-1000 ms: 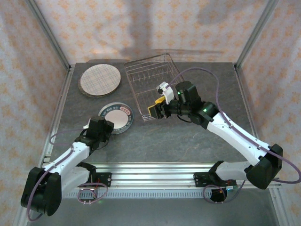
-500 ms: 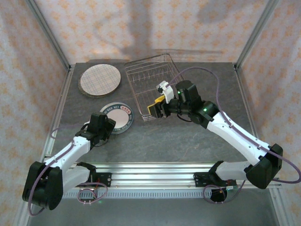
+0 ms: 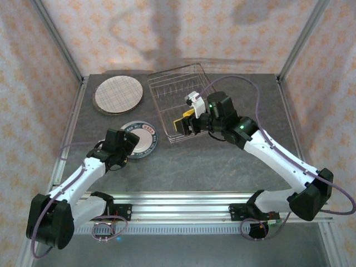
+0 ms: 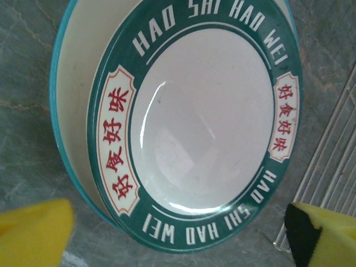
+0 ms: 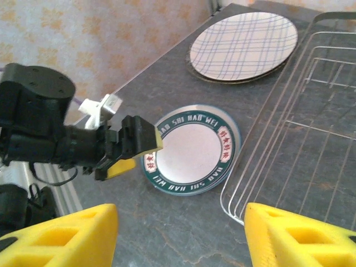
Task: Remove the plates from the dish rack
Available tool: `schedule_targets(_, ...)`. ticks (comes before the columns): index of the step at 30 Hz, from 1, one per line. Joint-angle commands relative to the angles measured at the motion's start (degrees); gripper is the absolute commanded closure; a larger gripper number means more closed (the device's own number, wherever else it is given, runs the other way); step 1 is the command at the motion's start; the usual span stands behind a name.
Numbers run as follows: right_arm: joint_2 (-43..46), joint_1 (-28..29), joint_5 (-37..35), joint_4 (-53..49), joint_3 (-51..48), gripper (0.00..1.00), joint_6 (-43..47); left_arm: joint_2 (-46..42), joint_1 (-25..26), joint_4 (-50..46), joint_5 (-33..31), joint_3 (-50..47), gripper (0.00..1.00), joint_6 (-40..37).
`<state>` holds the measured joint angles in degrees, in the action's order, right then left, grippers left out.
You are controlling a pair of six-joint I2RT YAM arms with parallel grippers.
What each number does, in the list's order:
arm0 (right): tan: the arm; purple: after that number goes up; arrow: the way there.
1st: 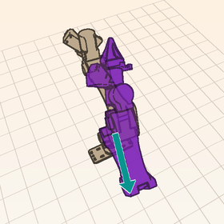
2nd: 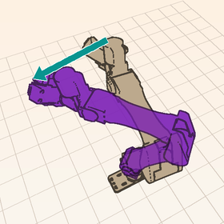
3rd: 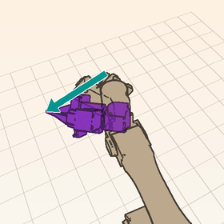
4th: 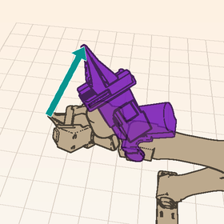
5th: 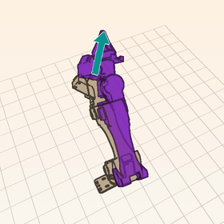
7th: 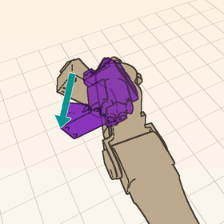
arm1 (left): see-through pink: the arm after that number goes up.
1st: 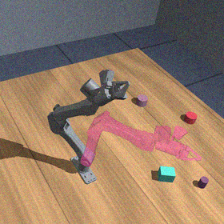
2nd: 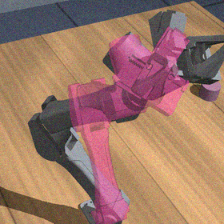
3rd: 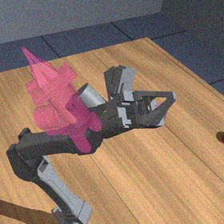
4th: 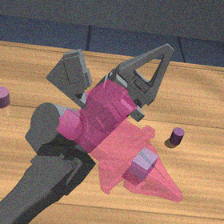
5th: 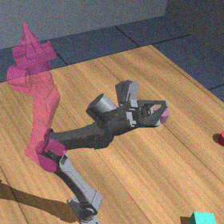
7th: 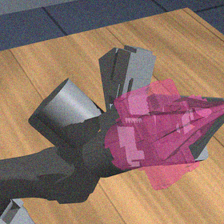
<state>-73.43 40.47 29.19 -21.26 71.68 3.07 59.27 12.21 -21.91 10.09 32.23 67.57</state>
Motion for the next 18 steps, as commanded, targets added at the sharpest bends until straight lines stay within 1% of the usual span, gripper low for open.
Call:
schedule_targets(1,0.6,0.4,-12.2,-1.1,3.8,0.38,-3.0,-1.9,-0.5,-8.6,-1.6,5.7,0.01,-3.6)
schedule_targets(4,1.0,-1.1,-32.2,-5.6,6.8,0.37,-8.1,-3.0,-1.7,-13.0,-1.3,11.1,0.01,-7.8)
schedule_targets(6,1.2,-4.7,-41.5,-10.1,8.4,0.34,-13.0,-4.6,-3.4,-14.2,-1.7,14.0,0.01,-11.0)
schedule_targets(7,0.9,-7.7,-45.9,-14.1,9.6,0.30,-17.6,-5.4,-4.6,-14.6,-2.2,15.2,0.01,-12.4)
schedule_targets(8,0.6,-11.2,-48.7,-18.7,10.7,0.03,-22.9,-5.9,-6.1,-14.5,-2.2,16.3,0.01,-13.7)
schedule_targets(9,0.3,-15.0,-49.2,-22.2,11.3,0.01,-27.0,-6.2,-7.7,-13.7,-1.7,16.9,0.01,-15.0)
schedule_targets(10,0.2,-18.6,-48.3,-24.7,11.3,0.01,-30.2,-6.1,-9.5,-13.2,-1.3,17.6,0.01,-16.4)
schedule_targets(12,1.1,-22.1,-45.9,-23.3,8.4,0.01,-31.1,-4.7,-12.2,-14.0,-2.8,19.2,0.01,-18.3)
schedule_targets(13,1.7,-22.6,-47.3,-22.0,6.3,0.01,-31.3,-3.5,-13.1,-15.3,-5.2,20.1,0.01,-19.2)
schedule_targets(15,2.6,-22.8,-52.6,-20.7,3.0,0.01,-32.6,-1.5,-13.3,-18.8,-14.0,22.2,0.01,-19.8)
schedule_targets(17,2.8,-23.8,-62.9,-20.3,-1.0,0.01,-37.9,0.6,-13.4,-20.6,-24.8,22.9,0.01,-19.9)
schedule_targets(18,2.5,-24.7,-66.6,-19.6,-3.2,0.01,-39.7,1.2,-13.3,-19.7,-28.7,22.4,0.01,-21.1)
